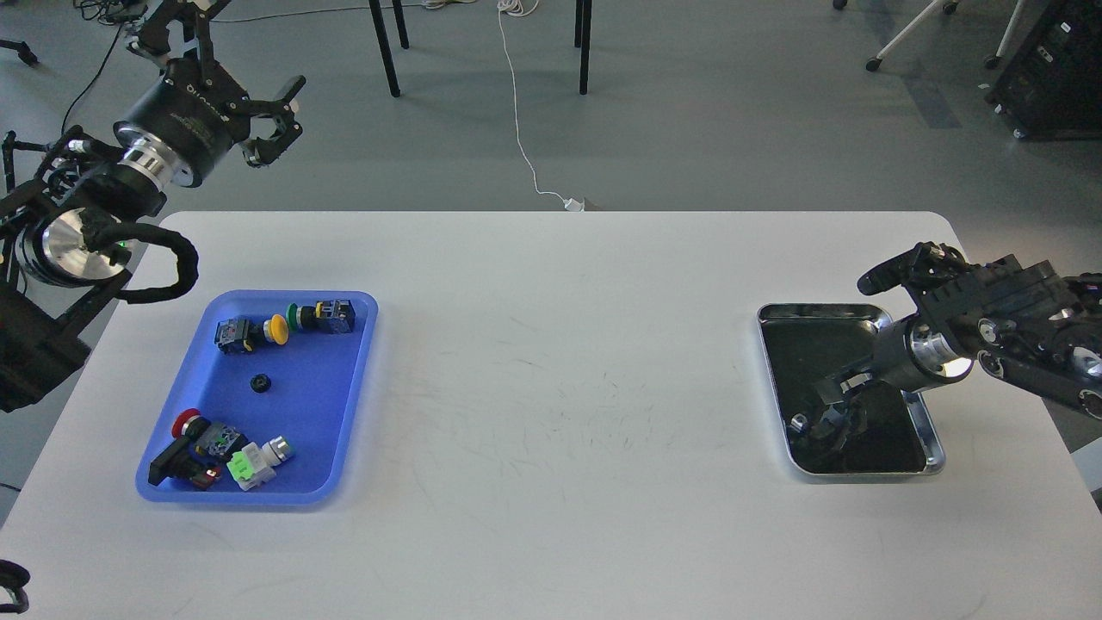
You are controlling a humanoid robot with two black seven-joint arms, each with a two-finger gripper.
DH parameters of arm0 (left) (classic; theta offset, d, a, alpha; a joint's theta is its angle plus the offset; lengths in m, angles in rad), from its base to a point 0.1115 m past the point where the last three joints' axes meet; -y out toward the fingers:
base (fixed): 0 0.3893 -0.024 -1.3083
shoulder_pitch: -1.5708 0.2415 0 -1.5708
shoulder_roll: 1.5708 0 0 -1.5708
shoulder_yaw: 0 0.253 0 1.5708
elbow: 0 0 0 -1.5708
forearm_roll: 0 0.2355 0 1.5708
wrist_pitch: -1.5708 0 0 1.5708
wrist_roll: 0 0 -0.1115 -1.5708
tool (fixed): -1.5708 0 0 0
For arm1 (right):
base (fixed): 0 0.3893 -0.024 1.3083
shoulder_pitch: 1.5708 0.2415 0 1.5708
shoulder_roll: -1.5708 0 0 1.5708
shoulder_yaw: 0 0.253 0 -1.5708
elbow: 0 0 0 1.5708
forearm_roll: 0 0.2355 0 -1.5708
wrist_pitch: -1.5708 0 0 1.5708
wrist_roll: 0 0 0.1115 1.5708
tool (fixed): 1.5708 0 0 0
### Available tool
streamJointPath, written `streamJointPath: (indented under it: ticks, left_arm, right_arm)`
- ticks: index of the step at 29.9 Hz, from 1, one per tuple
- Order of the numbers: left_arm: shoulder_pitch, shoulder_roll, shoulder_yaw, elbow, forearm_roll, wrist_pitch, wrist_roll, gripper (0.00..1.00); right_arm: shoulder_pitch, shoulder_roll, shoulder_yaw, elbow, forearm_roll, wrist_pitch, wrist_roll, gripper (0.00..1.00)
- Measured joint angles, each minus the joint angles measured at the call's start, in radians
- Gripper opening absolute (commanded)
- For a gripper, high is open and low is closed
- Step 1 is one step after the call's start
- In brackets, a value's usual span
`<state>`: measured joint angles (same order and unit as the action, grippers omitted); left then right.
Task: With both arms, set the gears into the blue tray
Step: 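Grasp a second black ring in the metal tray with the right gripper, then carry the second ring toward the table center and release it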
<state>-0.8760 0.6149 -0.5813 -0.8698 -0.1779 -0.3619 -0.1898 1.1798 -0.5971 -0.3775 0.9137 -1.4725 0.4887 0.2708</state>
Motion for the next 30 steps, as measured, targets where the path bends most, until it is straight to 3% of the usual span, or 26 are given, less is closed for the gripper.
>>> streamJointPath:
  ticks: [5, 10, 13, 22, 30]
  left_arm:
    - [0.0, 0.0, 0.0, 0.0, 0.0, 0.0, 0.001, 0.98]
    - [0.002, 0.0, 0.0, 0.0, 0.0, 0.0, 0.001, 0.98]
    - [0.003, 0.0, 0.0, 0.0, 0.0, 0.0, 0.001, 0.98]
    - [0.005, 0.009, 0.0, 0.0, 0.0, 0.0, 0.001, 0.98]
    - [0.005, 0.009, -0.001, 0.0, 0.0, -0.001, 0.001, 0.98]
  right_arm:
    - [-0.012, 0.003, 0.002, -0.006, 0.0, 0.0, -0.001, 0.48]
    - [-0.016, 0.019, 0.003, -0.018, 0.002, 0.0, -0.015, 0.2]
    - [-0.018, 0.023, 0.002, -0.024, 0.002, 0.0, -0.035, 0.13]
    - [0.0, 0.022, 0.003, -0.018, 0.001, 0.0, -0.035, 0.1]
    - [0.152, 0.029, 0.014, 0.092, 0.019, 0.0, -0.03, 0.1]
